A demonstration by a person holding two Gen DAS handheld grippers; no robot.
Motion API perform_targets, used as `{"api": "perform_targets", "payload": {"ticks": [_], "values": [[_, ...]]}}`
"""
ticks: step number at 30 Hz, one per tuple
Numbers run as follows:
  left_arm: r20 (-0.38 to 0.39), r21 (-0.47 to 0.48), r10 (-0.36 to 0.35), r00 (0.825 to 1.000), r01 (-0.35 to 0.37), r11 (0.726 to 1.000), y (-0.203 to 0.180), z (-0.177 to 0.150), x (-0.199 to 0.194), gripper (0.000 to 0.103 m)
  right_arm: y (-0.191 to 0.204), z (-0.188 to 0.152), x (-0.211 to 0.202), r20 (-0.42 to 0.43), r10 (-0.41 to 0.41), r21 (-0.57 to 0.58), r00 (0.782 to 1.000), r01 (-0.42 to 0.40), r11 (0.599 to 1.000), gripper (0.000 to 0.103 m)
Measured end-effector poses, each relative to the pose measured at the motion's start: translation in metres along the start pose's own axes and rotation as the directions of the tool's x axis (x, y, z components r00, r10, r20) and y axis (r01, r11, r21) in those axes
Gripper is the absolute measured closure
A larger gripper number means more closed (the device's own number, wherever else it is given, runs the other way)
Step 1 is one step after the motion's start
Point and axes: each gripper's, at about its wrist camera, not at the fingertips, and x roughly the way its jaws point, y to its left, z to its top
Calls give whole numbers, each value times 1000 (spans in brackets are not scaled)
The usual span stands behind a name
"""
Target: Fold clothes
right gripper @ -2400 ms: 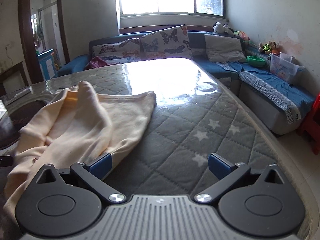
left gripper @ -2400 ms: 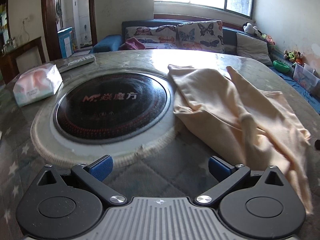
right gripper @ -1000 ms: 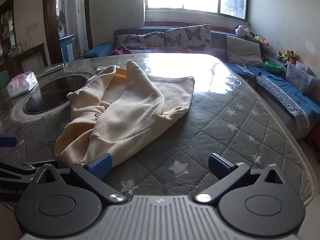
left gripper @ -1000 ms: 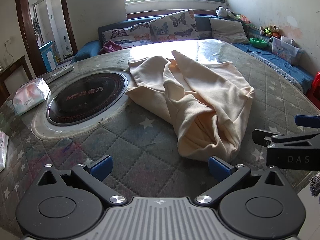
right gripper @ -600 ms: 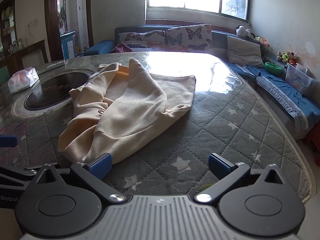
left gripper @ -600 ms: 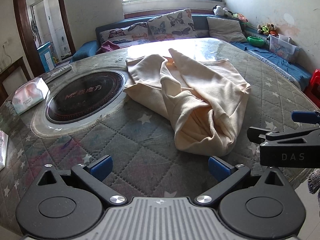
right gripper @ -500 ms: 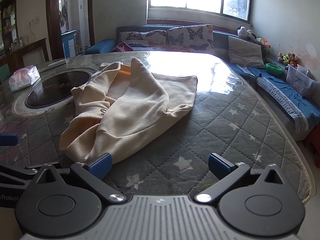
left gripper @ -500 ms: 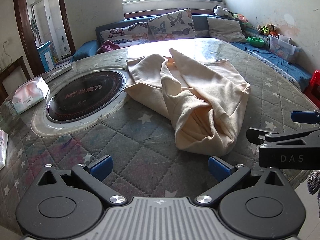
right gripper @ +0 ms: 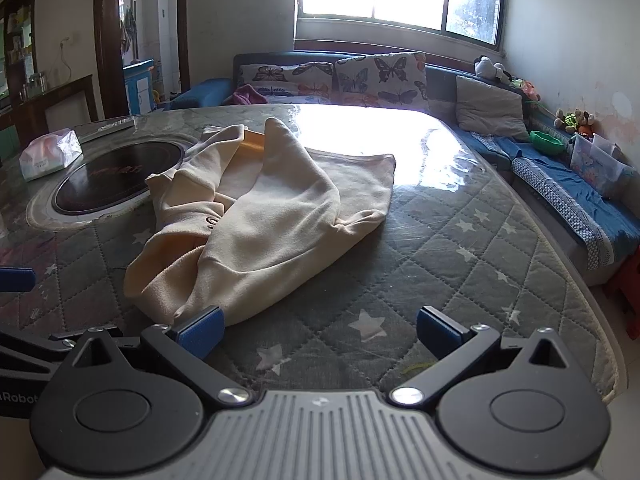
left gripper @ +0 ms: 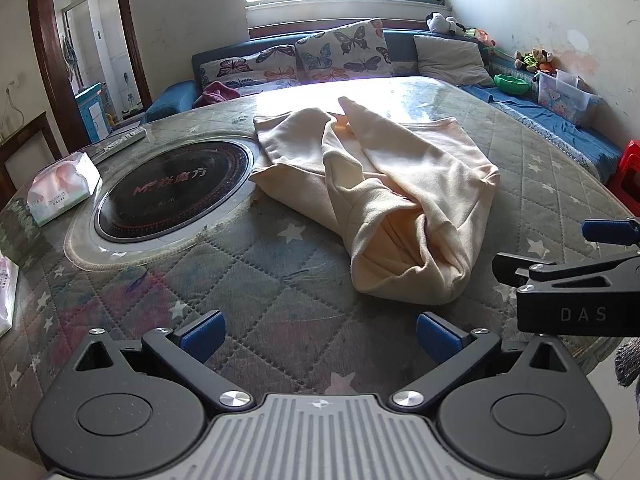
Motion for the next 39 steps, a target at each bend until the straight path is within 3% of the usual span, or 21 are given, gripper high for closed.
{"api": "perform_targets", "payload": {"ticks": [39], "values": [[-8,6,-6,1000,6,1000,-3,-2,-2,0,1,0,-4,6,9,3,1000,-9,1000,0]]}}
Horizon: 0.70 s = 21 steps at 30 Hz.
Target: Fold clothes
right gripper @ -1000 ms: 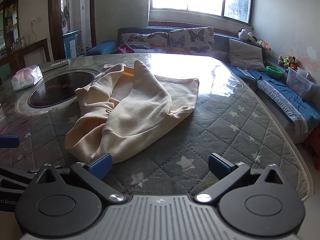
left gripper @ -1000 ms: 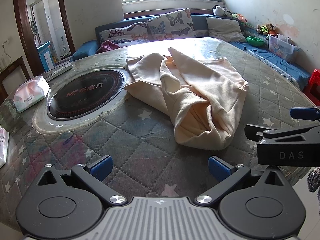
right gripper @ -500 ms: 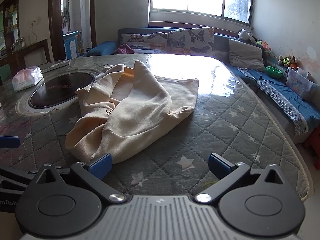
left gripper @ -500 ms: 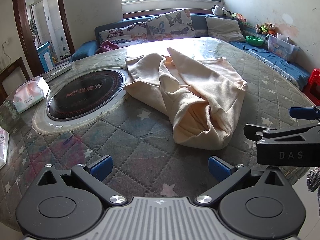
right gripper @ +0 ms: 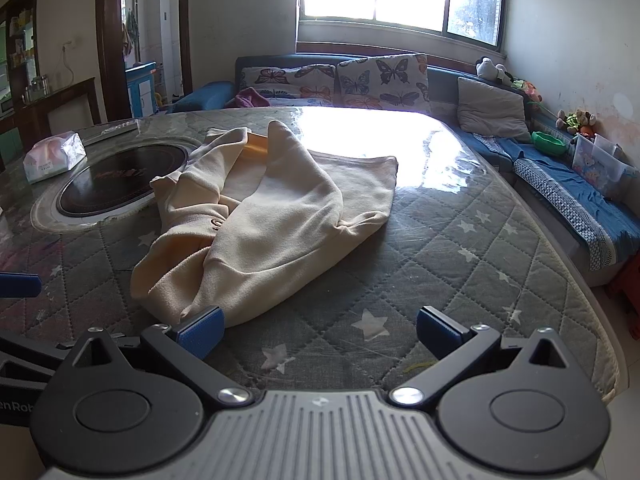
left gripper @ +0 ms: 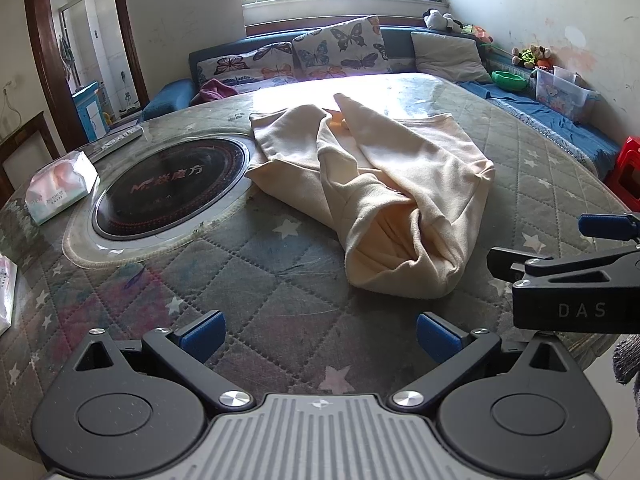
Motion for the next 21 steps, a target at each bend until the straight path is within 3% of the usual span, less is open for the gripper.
{"api": "perform_targets", "payload": {"ticks": [21], "values": [[-6,3,-6,1000,6,1000,-1,2,2,0,0,1,3,-5,1,1,1000,-1,1000,0]]}}
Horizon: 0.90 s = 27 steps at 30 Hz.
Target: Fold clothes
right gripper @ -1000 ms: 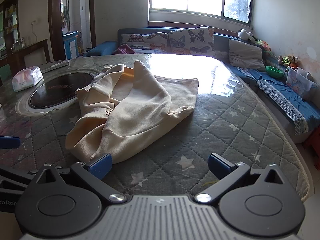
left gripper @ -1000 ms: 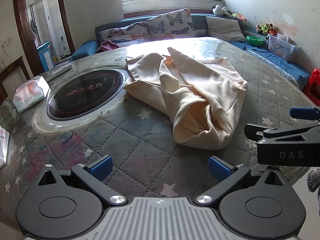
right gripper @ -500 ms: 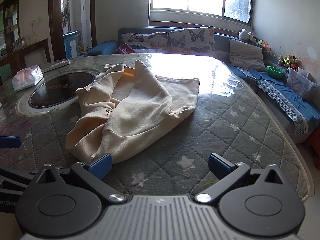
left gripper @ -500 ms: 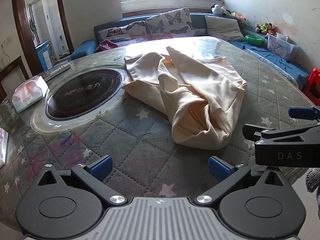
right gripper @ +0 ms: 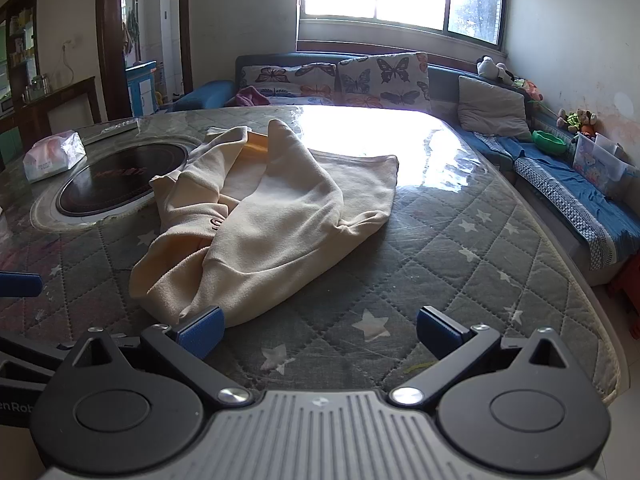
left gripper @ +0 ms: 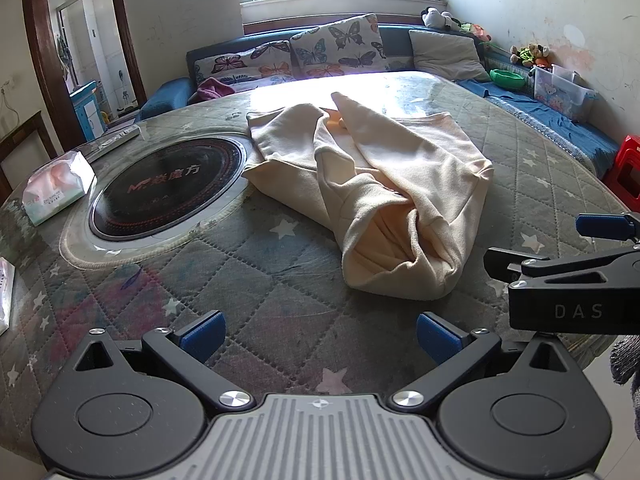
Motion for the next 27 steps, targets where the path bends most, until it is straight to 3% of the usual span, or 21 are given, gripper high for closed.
{"api": "perform_targets", "payload": {"ticks": [27], "values": [[-12,-3,-4,1000,4,1000,3,12,5,0,0,12,7,-7,8,8,1000,-8,1000,0]]}}
